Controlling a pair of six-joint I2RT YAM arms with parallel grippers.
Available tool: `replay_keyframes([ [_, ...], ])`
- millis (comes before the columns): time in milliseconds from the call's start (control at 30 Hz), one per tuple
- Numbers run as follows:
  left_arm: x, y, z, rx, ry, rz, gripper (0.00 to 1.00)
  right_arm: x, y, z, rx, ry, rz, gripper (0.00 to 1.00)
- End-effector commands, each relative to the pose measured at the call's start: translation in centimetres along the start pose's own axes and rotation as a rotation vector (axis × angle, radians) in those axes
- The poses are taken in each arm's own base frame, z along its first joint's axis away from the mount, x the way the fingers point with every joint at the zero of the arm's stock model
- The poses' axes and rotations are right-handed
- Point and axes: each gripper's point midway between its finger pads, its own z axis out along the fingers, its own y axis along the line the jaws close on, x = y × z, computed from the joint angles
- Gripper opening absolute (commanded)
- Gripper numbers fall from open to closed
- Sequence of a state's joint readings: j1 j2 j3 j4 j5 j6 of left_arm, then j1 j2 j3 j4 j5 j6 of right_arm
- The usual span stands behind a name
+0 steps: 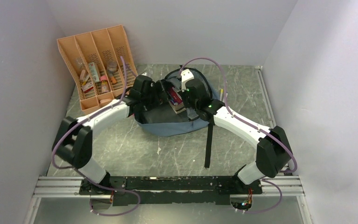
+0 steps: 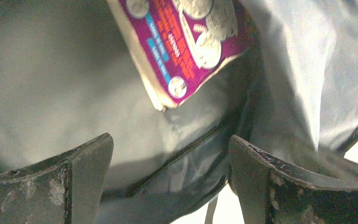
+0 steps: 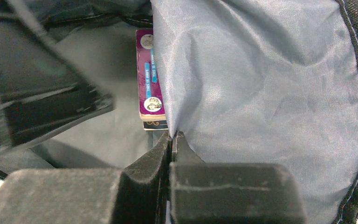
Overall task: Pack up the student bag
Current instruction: Place the book in the student bag, then zip the student bag at the center of the board.
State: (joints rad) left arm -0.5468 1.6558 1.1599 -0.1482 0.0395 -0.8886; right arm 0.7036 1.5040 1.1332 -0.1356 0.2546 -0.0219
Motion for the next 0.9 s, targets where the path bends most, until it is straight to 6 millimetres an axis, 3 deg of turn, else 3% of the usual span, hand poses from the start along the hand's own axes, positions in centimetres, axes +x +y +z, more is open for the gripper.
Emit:
replay_keyframes([
  [0, 0.8, 1.1, -4.5, -0.008, 0.003, 0.115, 0.97, -1.8, -0.1, -0.8, 0.012, -0.065, 0.011, 0.00],
  [67, 0.2, 1.9, -6.6, -0.019, -0.052, 0.177, 0.96, -1.8, 0.1, -0.7, 0.000, -0.060, 0.012, 0.00],
  [233, -3.8, 5.5, -12.2, -0.183, -0.258, 0.291, 0.95, -1.3, 0.6, -0.3, -0.024, -0.040, 0.007, 0.00],
  [400, -5.1, 10.1, -14.8, -0.413, -0.321, 0.339, 0.94, -0.5, 0.6, 0.0, -0.017, -0.016, -0.006, 0.00],
  [600, -4.1, 12.4, -13.9, -0.456, -0.255, 0.356, 0.94, -0.3, 0.6, -0.1, -0.021, -0.010, -0.007, 0.00],
  [867, -2.5, 14.5, -10.6, -0.445, -0.127, 0.335, 0.90, 0.5, 0.9, 0.0, -0.034, 0.009, -0.022, 0.00],
])
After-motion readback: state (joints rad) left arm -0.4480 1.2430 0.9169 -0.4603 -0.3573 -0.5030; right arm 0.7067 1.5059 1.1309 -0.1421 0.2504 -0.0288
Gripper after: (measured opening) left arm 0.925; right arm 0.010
